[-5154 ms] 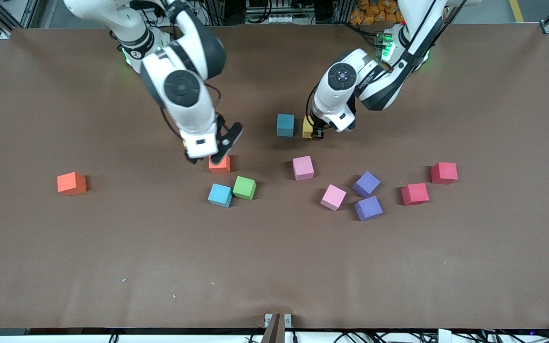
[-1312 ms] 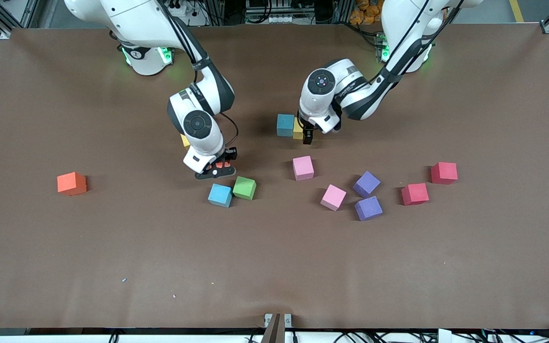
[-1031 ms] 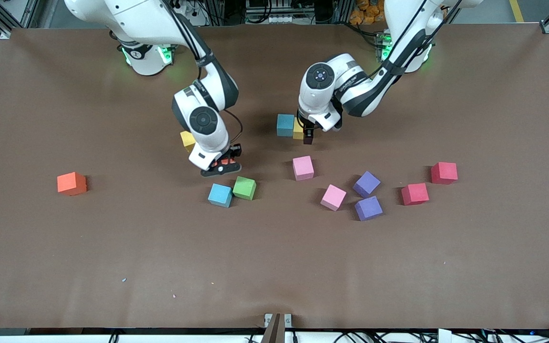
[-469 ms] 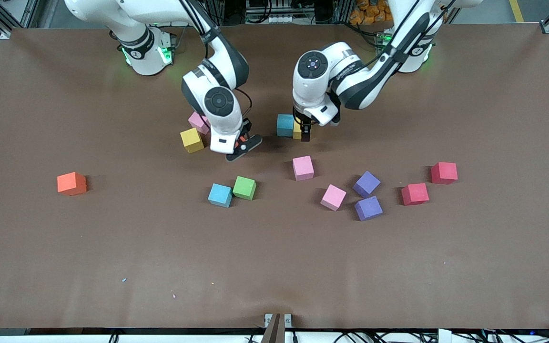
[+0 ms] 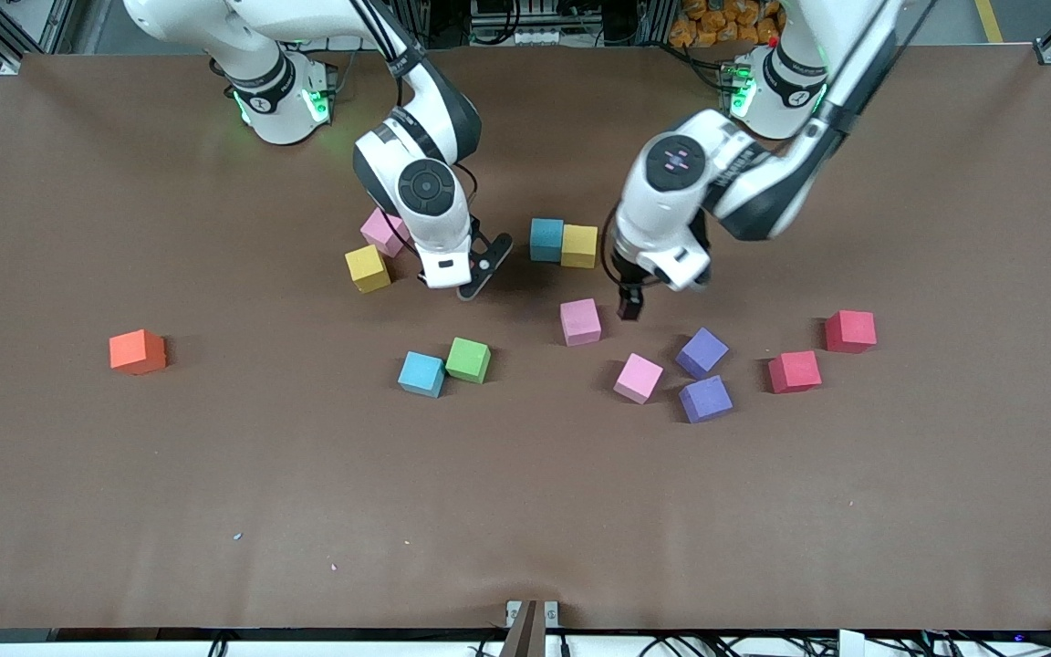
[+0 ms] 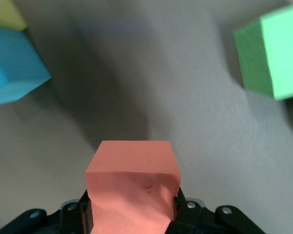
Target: Arrange 11 blocks into digit 3
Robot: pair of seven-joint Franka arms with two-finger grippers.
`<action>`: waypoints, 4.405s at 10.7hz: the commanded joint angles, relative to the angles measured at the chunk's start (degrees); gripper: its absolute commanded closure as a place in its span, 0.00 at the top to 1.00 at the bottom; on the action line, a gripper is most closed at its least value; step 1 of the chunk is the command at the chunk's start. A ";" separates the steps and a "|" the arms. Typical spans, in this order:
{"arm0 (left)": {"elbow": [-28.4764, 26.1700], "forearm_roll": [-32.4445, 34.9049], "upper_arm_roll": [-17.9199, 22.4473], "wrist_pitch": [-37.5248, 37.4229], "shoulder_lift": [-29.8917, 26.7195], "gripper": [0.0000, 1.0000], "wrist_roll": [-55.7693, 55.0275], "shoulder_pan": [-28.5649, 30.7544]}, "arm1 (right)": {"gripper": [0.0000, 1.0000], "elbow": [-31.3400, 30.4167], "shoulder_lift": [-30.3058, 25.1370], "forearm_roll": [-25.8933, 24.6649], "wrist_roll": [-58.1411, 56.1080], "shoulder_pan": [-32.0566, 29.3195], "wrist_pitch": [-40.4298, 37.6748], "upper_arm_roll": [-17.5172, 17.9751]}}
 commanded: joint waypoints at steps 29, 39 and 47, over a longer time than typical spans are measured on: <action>13.17 6.50 1.24 -5.11 10.42 1.00 45.73 7.09 | 0.00 2.06 7.68 -16.96 -6.68 15.20 10.21 0.54; 13.17 6.50 1.24 -5.11 11.22 1.00 45.82 6.30 | 1.00 2.15 8.47 -17.05 -6.50 15.38 10.30 0.54; 13.96 7.37 1.24 -5.11 12.00 1.00 47.65 3.32 | 1.00 4.95 2.33 -16.00 -7.73 13.19 -1.10 1.06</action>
